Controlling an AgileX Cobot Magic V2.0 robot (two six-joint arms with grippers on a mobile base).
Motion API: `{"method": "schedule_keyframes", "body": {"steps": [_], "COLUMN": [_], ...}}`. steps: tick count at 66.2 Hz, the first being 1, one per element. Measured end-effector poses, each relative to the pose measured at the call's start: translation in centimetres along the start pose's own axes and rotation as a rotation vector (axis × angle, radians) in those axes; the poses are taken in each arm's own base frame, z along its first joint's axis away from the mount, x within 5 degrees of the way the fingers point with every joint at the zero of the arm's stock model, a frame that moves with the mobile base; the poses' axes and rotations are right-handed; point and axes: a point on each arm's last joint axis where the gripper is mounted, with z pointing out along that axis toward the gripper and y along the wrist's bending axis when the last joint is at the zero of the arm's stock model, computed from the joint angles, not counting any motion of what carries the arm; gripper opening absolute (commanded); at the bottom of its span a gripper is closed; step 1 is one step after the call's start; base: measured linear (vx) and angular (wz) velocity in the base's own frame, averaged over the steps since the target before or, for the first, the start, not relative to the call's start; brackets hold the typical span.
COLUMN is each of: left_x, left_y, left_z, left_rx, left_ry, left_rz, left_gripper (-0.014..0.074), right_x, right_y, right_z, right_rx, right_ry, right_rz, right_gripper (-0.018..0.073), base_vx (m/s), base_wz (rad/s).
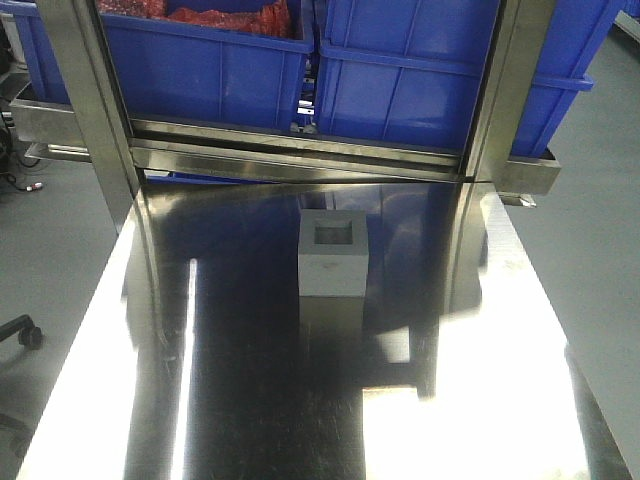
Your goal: Sort gray base to blue bin
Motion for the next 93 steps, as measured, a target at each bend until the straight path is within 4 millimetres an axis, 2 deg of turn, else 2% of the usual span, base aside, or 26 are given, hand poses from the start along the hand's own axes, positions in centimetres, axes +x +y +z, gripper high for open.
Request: {"method": "schedule_keyframes", "body": {"steps": [12,17,25,34,47,57,70,79,87,93], "left_x": [-0.3,-1.1,-3.8,-7.2,-11.2,-12.3,-12.3,-12.3,-12.2,-12.2], "left_y": [0.0,0.0,0.0,-0.1,-0.1,-0.1,-0.1,-0.1,-0.1,-0.1], "left_z": [0.0,-0.2,-0.6,-0.3,1.8,3.1,3.3,3.3,3.2,3.2], "left_rx": [-0.001,0.002,0.006,0.004,0.003,0.008,0.009,0.009,0.009,0.009], "left_ry": [-0.027,-0.044,-0.06,0.024,0.162,0.209,0.218,0.22,0.234,0.238], "left_rz": [0.013,-0.018,-0.041,-0.031,-0.013,0.039,0.046,0.047,0.048,0.049], "left_gripper": [-0.0006,-0.0006,-0.0006,-0.0006,-0.0006,-0.0006,0.0008,0.0108,0.0316,0.0507], "right_x": [0.0,0.0,0.0,0.0,0.0,0.0,0.0,0.0,0.0,0.0], "right_y": [0.0,0.0,0.0,0.0,0.0,0.0,0.0,0.0,0.0,0.0], "right_z": [0.0,0.0,0.0,0.0,0.0,0.0,0.0,0.0,0.0,0.0], "right_rx": [0.0,0.0,0.0,0.0,0.0,0.0,0.0,0.0,0.0,0.0], "right_ry": [0.0,0.0,0.0,0.0,0.0,0.0,0.0,0.0,0.0,0.0], "right_rz": [0.0,0.0,0.0,0.0,0.0,0.0,0.0,0.0,0.0,0.0], "right_gripper": [-0.0005,-0.0005,-0.0005,-0.0005,-0.0005,-0.0005,-0.0005,-0.0005,-0.0005,-0.0005], "base_vx": [0.0,0.0,0.0,0.0,0.0,0.0,0.0,0.0,0.0,0.0], "base_wz": [0.0,0.0,0.0,0.0,0.0,0.0,0.0,0.0,0.0,0.0]}}
